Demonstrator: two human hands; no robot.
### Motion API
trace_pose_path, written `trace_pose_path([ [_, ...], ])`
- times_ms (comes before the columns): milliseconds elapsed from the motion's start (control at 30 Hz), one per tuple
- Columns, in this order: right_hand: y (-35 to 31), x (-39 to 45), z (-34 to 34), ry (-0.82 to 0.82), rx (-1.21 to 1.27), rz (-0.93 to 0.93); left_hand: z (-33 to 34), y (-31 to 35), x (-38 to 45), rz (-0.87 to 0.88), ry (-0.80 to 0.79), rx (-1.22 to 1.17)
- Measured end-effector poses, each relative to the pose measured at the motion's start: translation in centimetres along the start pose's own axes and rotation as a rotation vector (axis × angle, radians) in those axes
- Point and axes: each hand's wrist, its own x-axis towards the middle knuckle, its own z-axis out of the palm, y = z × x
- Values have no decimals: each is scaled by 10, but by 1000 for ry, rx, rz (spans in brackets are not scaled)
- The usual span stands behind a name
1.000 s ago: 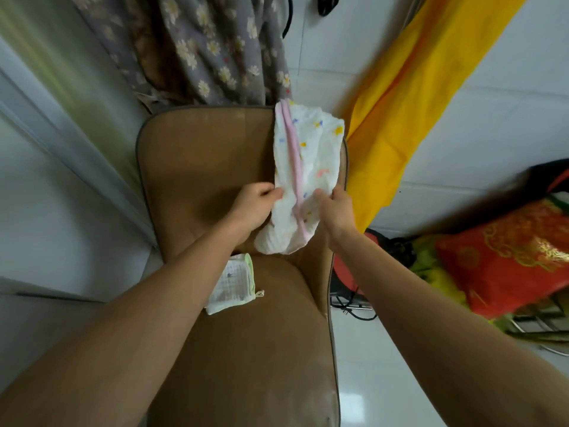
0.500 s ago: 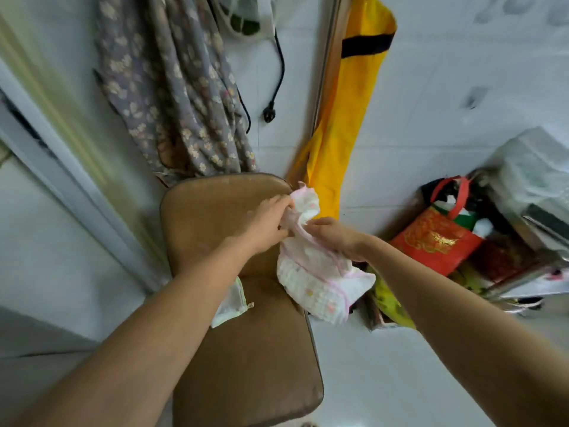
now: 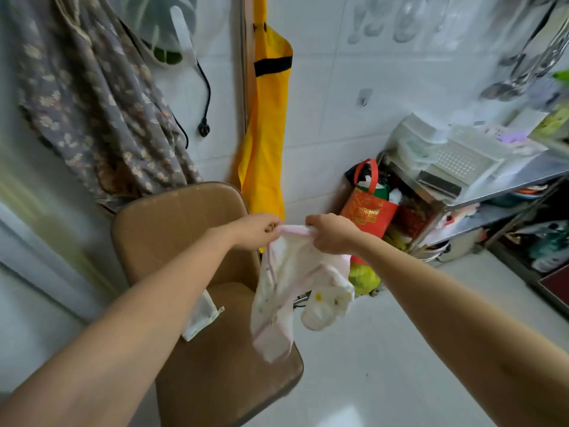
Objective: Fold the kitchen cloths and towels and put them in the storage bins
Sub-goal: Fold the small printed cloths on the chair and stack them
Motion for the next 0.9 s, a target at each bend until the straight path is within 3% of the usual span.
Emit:
trace_pose_path([
  [100, 9, -4, 6, 65, 0, -5, 4, 6, -1, -76, 219, -172],
  [167, 15, -1, 14, 97, -8, -33, 5, 9, -2, -89, 254, -204],
  [267, 19, 3, 30, -25, 61, -49, 8, 5, -12, -89, 143, -154],
  [367, 12, -2, 36, -185, 208, -89, 19, -14, -27, -196, 25, 0],
  [467, 6, -4, 43, -259, 101, -51, 29, -34, -45, -348, 7, 223],
  [567, 9, 1, 57, -183, -74, 68, 29, -40, -59, -461, 44, 427],
  [633, 11, 2, 62, -82, -71, 130, 28, -44, -63, -550, 67, 416],
  [833, 12, 12, 59, 80, 256, 155, 26, -58, -70, -767, 154, 99],
  [900, 16, 11, 59, 76, 202, 117, 23, -64, -74, -830, 180, -2],
])
